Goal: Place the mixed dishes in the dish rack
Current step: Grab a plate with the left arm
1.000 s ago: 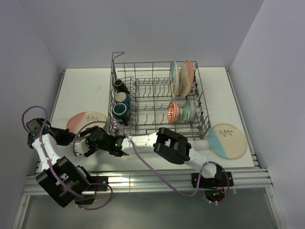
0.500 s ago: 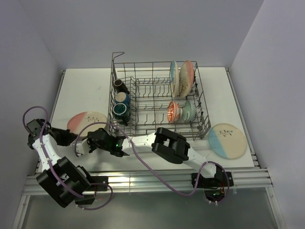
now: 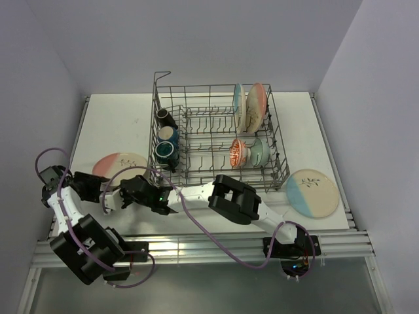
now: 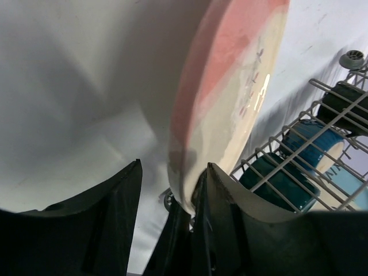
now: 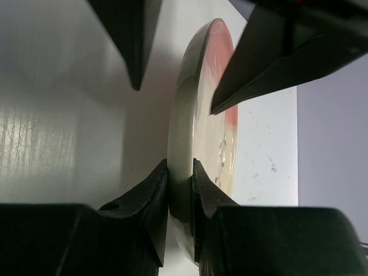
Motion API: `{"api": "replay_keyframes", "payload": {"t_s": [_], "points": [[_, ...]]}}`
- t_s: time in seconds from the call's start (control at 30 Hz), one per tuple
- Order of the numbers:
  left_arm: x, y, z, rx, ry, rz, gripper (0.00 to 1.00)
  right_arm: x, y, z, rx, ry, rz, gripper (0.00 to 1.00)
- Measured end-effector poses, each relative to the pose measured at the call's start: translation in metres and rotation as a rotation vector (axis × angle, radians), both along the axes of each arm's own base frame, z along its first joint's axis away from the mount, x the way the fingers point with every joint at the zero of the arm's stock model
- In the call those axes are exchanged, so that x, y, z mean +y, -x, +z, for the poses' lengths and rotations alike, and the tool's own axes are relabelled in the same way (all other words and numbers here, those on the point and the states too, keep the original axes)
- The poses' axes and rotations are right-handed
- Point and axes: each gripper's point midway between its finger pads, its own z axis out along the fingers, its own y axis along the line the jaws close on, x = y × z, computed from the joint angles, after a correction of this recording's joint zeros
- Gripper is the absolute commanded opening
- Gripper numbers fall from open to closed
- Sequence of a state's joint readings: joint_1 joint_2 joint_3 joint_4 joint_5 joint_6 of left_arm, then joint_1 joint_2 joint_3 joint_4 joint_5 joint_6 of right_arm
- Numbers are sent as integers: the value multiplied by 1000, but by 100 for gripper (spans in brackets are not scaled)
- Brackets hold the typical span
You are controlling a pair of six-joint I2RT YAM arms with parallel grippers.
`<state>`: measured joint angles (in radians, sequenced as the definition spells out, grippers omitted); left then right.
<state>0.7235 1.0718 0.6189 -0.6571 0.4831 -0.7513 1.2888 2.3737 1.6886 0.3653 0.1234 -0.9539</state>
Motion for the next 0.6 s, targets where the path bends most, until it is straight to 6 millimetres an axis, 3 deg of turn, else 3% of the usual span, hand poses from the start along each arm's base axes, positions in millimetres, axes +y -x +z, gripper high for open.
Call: {"api": "replay_keyframes", "payload": {"t_s": [0.13, 0.33, 0.6], "points": [[-1, -1, -11, 5, 15, -7, 61, 0, 0, 1, 10, -10, -5, 0], [8, -18, -16, -40, 15, -22, 62, 1, 0, 2, 31, -28, -14, 0], [12, -38, -18, -111, 46, -36, 44, 2, -1, 8, 68, -59, -32, 0]]}}
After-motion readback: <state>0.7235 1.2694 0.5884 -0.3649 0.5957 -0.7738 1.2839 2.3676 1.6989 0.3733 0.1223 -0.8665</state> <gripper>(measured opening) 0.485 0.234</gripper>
